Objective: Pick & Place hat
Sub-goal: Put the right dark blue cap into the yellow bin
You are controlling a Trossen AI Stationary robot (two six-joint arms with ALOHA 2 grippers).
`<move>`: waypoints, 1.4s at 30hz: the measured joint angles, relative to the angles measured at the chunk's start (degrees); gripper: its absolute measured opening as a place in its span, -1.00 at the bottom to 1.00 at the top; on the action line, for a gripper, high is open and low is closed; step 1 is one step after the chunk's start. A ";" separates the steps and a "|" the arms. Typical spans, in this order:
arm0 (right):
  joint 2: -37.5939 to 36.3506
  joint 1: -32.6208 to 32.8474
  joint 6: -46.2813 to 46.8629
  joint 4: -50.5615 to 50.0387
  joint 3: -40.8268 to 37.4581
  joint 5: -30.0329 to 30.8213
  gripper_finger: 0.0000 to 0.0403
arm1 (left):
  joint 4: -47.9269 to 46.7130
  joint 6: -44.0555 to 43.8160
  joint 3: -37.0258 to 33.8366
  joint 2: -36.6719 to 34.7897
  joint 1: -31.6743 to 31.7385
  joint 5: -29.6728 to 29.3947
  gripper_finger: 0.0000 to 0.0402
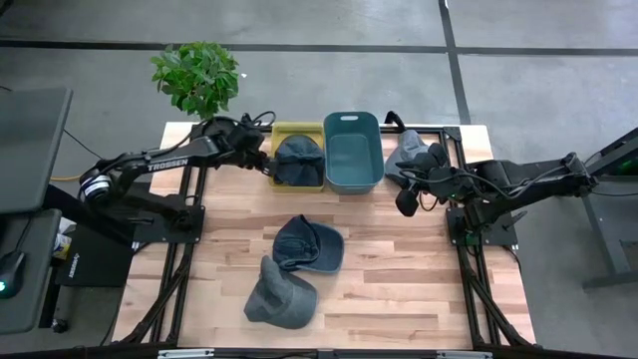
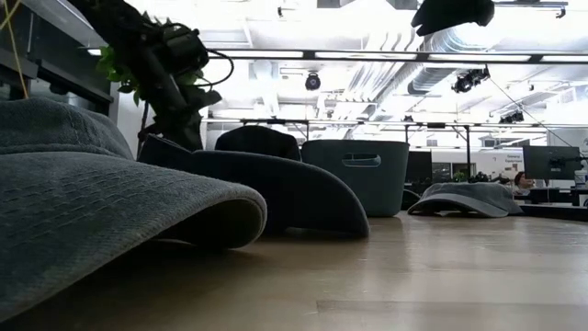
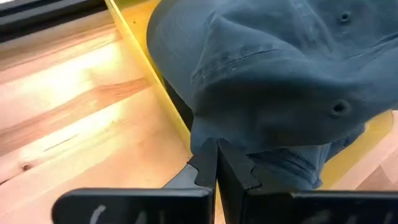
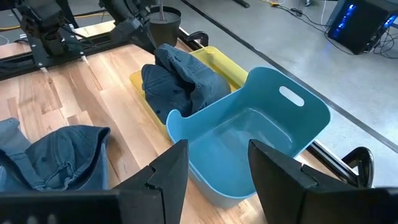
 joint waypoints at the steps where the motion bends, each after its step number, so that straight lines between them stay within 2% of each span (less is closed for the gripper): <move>1: 0.00 0.01 0.01 -0.01 0.00 0.05 -0.20 | 0.13 -0.01 0.00 0.62 0.00 -0.02 -1.00; 11: 0.00 0.00 0.01 0.00 0.00 0.48 -0.20 | 3.53 -1.58 0.02 7.35 -0.02 1.75 -1.00; 24: 0.00 0.00 0.03 0.00 0.00 0.26 -0.19 | 3.33 -3.20 0.65 8.19 -0.01 2.93 -1.00; 42: 0.00 0.01 -0.14 0.00 0.00 0.24 -0.19 | -0.83 -0.12 13.09 6.89 0.00 4.11 -1.00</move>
